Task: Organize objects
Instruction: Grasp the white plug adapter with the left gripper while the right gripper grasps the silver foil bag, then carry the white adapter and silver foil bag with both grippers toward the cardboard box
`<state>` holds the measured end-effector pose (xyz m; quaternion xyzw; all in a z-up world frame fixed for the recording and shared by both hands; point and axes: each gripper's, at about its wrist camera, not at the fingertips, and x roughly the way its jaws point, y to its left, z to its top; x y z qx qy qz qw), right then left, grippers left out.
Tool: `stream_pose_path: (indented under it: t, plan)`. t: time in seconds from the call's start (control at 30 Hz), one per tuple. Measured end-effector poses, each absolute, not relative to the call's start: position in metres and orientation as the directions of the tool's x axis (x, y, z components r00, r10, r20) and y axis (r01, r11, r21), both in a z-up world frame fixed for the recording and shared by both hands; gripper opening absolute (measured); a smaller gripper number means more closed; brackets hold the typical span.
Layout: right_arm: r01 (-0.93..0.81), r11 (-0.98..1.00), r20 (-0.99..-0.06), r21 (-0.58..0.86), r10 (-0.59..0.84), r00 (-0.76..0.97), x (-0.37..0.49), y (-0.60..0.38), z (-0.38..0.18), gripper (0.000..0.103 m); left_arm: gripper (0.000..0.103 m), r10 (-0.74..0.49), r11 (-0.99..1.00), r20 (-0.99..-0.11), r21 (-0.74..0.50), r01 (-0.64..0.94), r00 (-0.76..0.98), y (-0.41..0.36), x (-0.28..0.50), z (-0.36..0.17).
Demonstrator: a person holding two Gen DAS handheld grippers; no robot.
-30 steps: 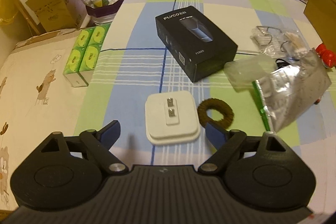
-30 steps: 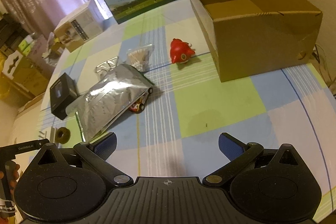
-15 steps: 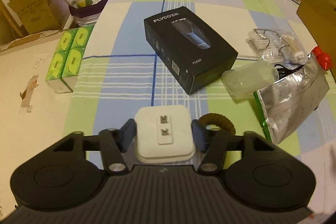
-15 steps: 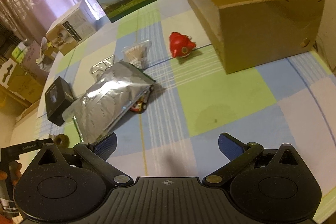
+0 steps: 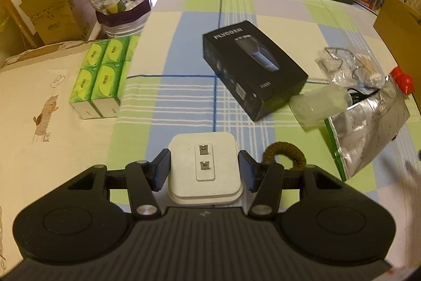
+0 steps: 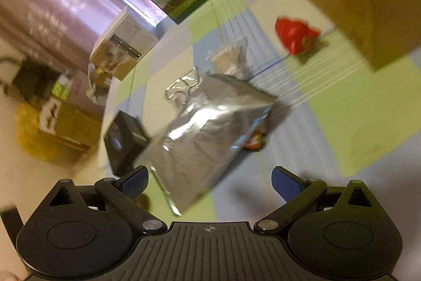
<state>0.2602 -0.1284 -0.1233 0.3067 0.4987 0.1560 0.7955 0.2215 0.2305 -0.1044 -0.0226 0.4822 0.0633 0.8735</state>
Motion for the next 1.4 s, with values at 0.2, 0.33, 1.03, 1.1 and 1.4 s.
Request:
stream_pose_path:
  t: [0.2,0.33,1.03,1.1,1.4]
  plan:
    - [0.232,0.706,-0.718,0.669,0.533,0.448,0.29,-0.112,-0.143,0.098,0.051,0.093,0.988,-0.845,0.013,-0.154,0.527,0.241,0.22,-0.102]
    - [0.308,0.688,-0.736,0.658,0.499,0.458,0.301,-0.105,-0.151,0.098,0.051,0.093,0.986,-0.846,0.005,-0.167,0.525,0.246,0.22,-0.103]
    - [-0.021,0.903,-0.781,0.429,0.382,0.494,0.277,-0.097,-0.117,0.053,0.051,0.028,0.995,-0.849,-0.026,-0.095,0.527,0.226,0.224,-0.101]
    - [-0.085,0.924,-0.786,0.373,0.363,0.501,0.269,-0.1,-0.107,0.053,0.051,0.016,0.997,-0.848,-0.028,-0.076,0.529,0.219,0.224,-0.098]
    - [-0.203,0.953,-0.807,0.223,0.298,0.51,0.237,-0.133,-0.086,0.053,0.051,-0.054,0.998,-0.843,-0.051,0.02,0.536,0.172,0.218,-0.086]
